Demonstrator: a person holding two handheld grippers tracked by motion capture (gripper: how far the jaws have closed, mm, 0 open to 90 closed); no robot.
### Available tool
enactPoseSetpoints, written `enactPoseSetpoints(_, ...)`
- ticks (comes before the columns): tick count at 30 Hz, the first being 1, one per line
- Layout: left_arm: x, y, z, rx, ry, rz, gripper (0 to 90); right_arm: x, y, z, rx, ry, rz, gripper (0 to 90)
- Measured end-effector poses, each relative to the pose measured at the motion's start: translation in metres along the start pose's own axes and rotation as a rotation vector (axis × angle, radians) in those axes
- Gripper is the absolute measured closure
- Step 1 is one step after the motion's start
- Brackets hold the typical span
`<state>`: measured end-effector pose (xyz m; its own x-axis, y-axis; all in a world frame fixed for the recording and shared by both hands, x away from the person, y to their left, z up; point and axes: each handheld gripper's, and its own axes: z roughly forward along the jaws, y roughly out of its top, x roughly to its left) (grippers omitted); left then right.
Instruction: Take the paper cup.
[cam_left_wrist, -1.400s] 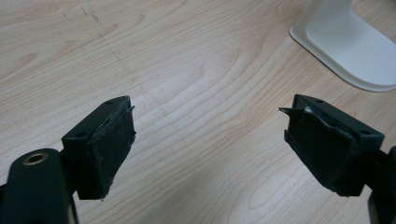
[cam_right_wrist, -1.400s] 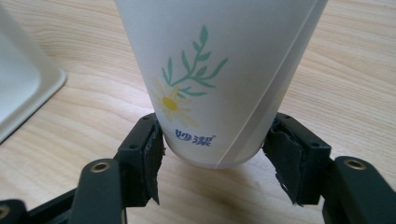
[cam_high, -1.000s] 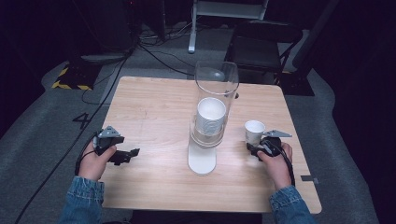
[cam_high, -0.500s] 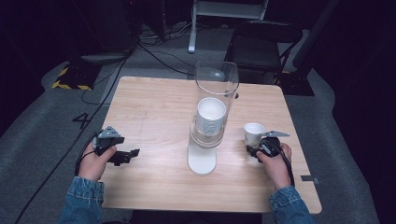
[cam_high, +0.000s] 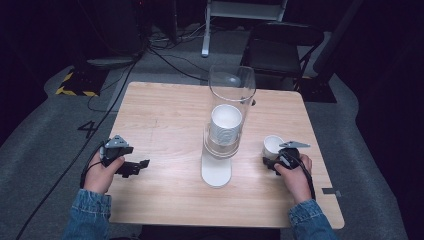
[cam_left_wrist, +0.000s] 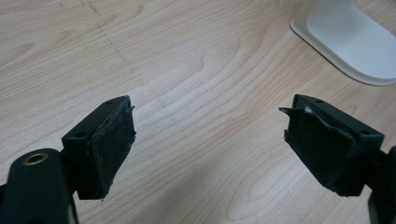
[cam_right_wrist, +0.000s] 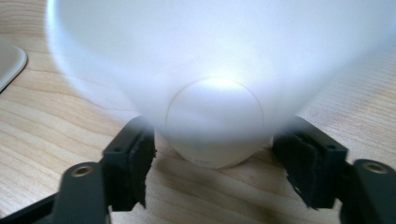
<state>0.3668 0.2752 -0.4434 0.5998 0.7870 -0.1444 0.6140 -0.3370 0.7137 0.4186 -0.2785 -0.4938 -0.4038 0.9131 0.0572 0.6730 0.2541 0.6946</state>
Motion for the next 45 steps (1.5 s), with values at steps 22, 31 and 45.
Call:
enactPoseSetpoints(22, 0.000, 0.002, -0.003, -0.005, 0.001, 0.000, 15.6, 0.008, 0.000, -0.042, -0.077, -0.009, -0.039, 16.5)
enactPoseSetpoints(31, -0.008, 0.000, -0.008, -0.010, -0.009, 0.022, 15.6, 0.019, 0.001, -0.085, -0.176, 0.050, -0.046, 16.3)
enactPoseSetpoints(45, -0.016, -0.001, -0.010, -0.011, -0.016, 0.044, 15.6, 0.066, 0.006, -0.104, -0.222, 0.215, -0.177, 17.8)
